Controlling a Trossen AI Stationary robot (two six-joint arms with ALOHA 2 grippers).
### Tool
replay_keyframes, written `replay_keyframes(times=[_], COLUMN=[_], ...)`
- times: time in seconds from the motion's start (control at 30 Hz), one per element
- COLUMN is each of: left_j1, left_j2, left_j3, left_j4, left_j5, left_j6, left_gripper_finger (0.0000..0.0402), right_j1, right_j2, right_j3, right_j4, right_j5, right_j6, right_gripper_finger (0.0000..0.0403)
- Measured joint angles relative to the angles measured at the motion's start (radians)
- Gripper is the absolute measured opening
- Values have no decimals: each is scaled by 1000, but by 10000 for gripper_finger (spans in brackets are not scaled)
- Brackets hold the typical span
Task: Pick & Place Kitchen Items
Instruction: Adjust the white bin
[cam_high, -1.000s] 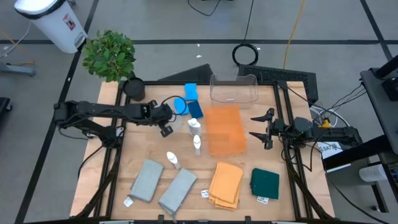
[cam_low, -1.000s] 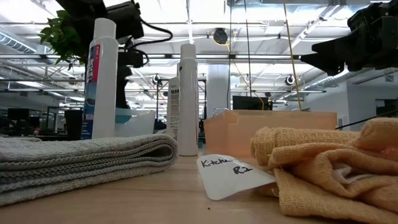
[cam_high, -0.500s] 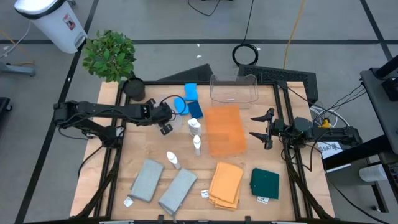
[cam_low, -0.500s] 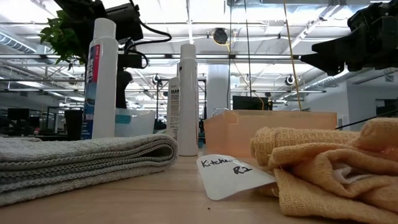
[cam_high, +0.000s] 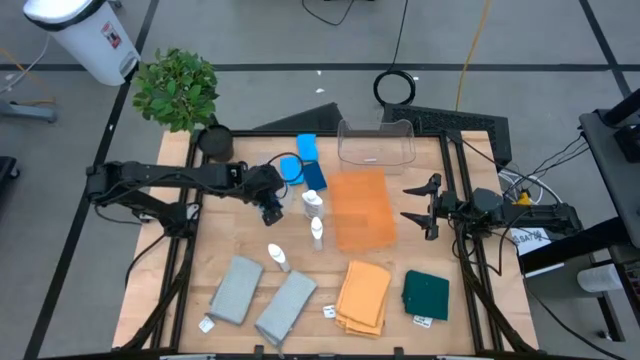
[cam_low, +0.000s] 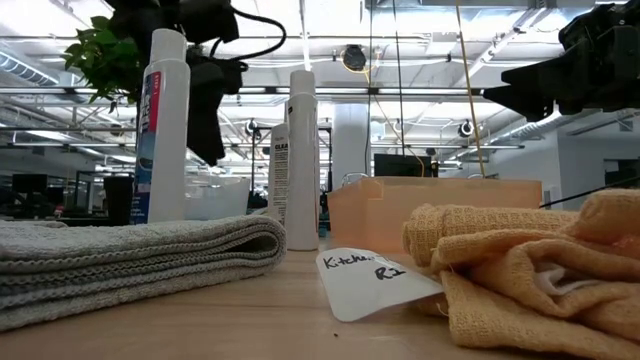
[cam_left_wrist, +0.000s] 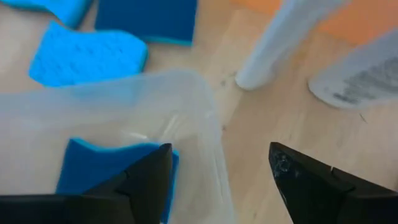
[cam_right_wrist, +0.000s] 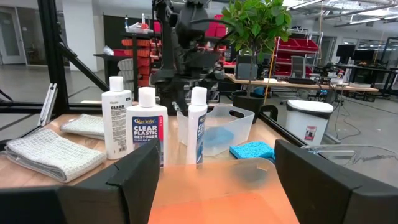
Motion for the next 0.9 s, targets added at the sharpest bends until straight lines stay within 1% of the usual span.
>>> replay_keyframes(times=[0.13,0.27,0.33,0.43,0.5,0.6,0.7,0.83,0.87,0.9], left_j1=[-17,-24,-30,-35,-37,-37,-37,-37,-37,-37], left_j2=[0,1,14,19,34,35,33,24,24,23], left_j3=[-6,-46,-77,-115,-124,-131,-130,-128,-127,-127], left_j4=[-32,-28,-14,9,38,27,12,-35,-51,-66], left_j5=[-42,-39,-39,-21,-5,21,56,130,136,141], left_j6=[-39,-88,-95,-97,-87,-65,-64,-61,-61,-60], left_gripper_finger=[273,271,264,241,219,175,116,28,16,12], right_j1=[0,0,0,0,0,0,0,0,0,0], right_j2=[0,0,0,0,0,0,0,0,0,0], right_j3=[0,0,0,0,0,0,0,0,0,0], right_j4=[0,0,0,0,0,0,1,0,0,0], right_j5=[0,0,0,0,0,0,0,0,0,0], right_j6=[0,0,0,0,0,0,0,0,0,0], right_gripper_finger=[279,279,279,279,279,279,279,279,279,279])
